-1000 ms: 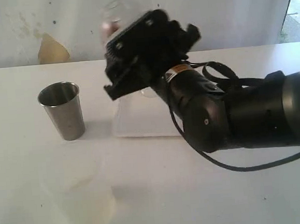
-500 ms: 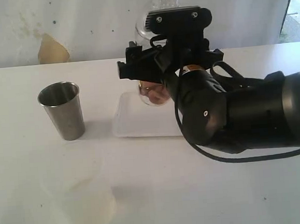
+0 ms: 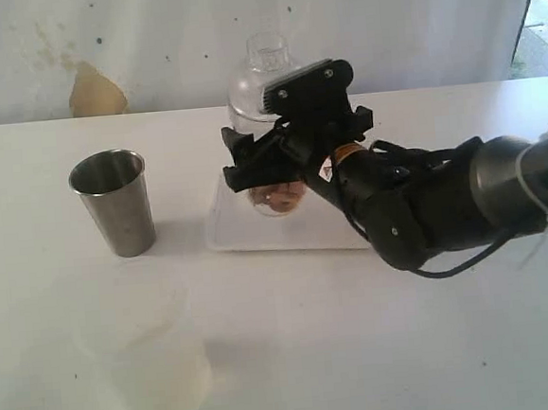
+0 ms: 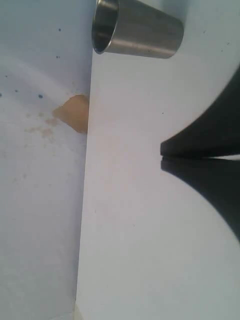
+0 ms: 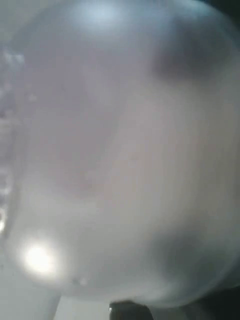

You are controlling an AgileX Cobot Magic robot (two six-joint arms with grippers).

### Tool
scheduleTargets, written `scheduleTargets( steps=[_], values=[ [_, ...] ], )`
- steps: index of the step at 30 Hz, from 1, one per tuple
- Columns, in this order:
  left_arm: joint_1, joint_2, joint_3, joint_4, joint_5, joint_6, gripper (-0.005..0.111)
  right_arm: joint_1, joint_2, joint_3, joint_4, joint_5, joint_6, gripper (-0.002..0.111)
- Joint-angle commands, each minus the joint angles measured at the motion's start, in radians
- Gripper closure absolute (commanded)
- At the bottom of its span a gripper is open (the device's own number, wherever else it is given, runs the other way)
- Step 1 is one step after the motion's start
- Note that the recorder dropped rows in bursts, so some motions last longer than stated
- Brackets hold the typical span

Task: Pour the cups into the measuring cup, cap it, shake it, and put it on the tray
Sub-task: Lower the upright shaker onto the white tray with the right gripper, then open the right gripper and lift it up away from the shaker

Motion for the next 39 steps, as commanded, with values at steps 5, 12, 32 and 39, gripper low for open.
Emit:
scheduleTargets(
  steps=[5, 12, 32, 39],
  values=[
    [0.000, -0.005, 0.007, -0.005, 0.000, 0.003, 0.106, -0.222, 0.170, -0.132, -0.427, -0.123, 0.272, 0.108],
    [0.000, -0.005, 0.007, -0.005, 0.000, 0.003, 0.106, -0.230, 0.336, -0.234, -0.462, -0.122, 0.272, 0.108],
    [0.000, -0.005, 0.007, -0.005, 0.000, 0.003, 0.106, -0.230, 0.333, -0.236, -0.465, -0.064, 0.269, 0.006],
    [0.000, -0.005, 0.007, -0.005, 0.000, 0.003, 0.106, -0.230, 0.310, -0.236, -0.467, -0.020, 0.275, 0.005]
  ],
)
